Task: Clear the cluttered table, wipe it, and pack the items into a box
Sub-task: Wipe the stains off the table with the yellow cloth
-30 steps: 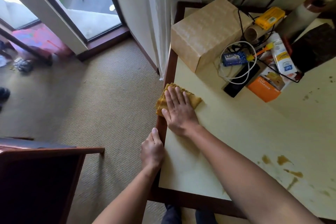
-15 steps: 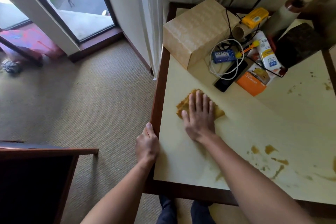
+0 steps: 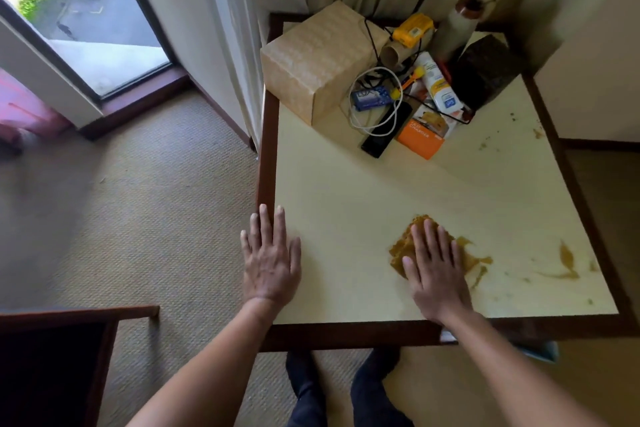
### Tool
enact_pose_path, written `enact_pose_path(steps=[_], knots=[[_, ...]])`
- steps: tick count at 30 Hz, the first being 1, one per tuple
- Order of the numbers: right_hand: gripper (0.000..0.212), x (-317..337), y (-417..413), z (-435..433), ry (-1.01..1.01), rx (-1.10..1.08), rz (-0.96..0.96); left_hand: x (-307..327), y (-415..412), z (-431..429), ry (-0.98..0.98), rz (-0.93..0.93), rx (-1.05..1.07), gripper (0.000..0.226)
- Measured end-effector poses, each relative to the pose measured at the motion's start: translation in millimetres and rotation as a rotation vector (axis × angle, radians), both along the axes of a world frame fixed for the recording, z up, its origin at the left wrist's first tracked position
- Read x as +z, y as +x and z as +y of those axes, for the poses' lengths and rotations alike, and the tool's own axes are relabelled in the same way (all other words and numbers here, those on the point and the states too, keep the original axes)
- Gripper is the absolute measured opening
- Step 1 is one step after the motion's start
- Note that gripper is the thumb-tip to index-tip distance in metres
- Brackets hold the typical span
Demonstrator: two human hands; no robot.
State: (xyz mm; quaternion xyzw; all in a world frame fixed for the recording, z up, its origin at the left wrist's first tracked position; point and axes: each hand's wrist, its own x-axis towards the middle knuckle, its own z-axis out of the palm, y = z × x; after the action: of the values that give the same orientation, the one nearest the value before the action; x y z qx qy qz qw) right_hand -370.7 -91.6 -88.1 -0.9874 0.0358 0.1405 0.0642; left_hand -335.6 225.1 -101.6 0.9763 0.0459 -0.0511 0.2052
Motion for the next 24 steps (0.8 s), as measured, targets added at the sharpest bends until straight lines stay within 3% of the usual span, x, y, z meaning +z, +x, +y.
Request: enact_pose_path(steps=[3,9,14,19,22,24], knots=[[0.072,-2,22,30,0.007,-0.165,-0.001,-1,-1,0,0.013,0.008,-0.03,0.066],[0.069,2,-12,140,0.096,0.288,-0.013,-6,0,8,-0.087,-0.012,0.013,0.069],[0.069,4,-33,70,0.12,0.405,-0.016,-7,-14,-7,0.031,-0.039,-0.005,0.068],[0.069,3,-10,-73,0.02,0.218,0.005,5,-37,-87,0.002,-0.021,-0.079,0.068],[0.074,4,29,-141,-0.031,-0.037,0.011,0,-53,-130,0.012,0.047,-0.07,0.068],[0.077,3,49,-143,-0.032,-0.201,0.007,-4,-58,-141,0.087,0.081,-0.066,0.069]])
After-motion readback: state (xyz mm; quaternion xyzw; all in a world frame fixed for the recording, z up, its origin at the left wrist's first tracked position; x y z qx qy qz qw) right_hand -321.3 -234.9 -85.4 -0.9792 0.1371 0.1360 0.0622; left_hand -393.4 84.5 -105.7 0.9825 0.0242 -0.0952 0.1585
